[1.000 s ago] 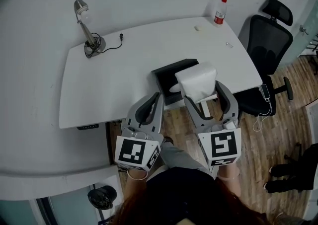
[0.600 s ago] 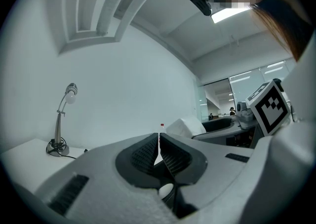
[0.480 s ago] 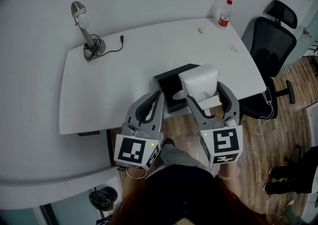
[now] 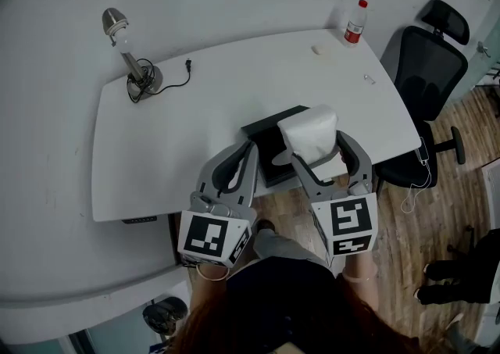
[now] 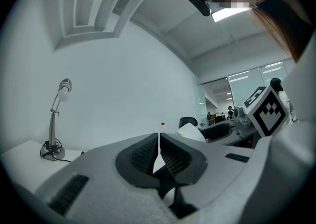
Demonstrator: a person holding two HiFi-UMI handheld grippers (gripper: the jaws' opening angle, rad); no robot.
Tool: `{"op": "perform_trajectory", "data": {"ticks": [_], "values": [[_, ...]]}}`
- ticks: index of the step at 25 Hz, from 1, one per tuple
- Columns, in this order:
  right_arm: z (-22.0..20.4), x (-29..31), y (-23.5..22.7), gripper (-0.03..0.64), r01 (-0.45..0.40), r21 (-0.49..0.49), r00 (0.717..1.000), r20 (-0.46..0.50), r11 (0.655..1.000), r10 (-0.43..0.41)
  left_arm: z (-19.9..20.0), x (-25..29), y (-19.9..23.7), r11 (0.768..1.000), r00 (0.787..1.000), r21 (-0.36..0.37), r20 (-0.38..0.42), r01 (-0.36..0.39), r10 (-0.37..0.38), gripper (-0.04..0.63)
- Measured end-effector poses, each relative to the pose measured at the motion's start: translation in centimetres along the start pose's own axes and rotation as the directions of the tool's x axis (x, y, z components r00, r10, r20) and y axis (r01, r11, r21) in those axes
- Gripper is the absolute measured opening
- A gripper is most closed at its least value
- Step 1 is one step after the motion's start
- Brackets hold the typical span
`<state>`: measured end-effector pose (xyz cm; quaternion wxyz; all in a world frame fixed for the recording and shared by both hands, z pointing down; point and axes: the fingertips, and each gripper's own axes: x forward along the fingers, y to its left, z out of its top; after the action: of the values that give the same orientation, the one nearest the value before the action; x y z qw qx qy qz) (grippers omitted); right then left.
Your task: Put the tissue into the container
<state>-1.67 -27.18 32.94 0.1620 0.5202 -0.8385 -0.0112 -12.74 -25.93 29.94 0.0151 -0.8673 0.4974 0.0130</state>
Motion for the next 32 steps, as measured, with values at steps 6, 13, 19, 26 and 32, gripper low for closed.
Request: {"op": "perform_trajectory", "data": {"ticks": [6,13,19,26,32], "values": [[-1.3,1.2,0.0,0.382,-0.022,0.01,0.998,-0.055,1.0,0.023,-0.3,0.8,0.7,1.0,1.0,-0.003,-0.005,-0.001,0.001,0.032],[-3.2,2.7,0.0,0.382,-0.038,0.012,0.99,-0.133,0.999,0.039,-1.2,1.5,1.6,1.0,1.0,-0.014,-0.021,-0.001,0.0,0.032],[-4.5,4.0,0.3,0.382,-0.068,0.018,0.977,-0.201,0.998,0.07,-1.9,2.3,2.4,1.0,0.999,-0.029,-0.037,-0.004,0.003,0.032],[-6.1,5.1,0.9,0.382,-0.099,0.029,0.958,-0.268,0.995,0.103,-2.8,3.2,3.0,0.999,0.998,-0.048,-0.057,-0.002,-0.001,0.032],[-7.3,5.7,1.2,0.382,-0.109,0.039,0.94,-0.322,0.993,0.115,-3.6,3.8,3.4,0.998,0.998,-0.065,-0.07,0.006,-0.011,0.032]]}}
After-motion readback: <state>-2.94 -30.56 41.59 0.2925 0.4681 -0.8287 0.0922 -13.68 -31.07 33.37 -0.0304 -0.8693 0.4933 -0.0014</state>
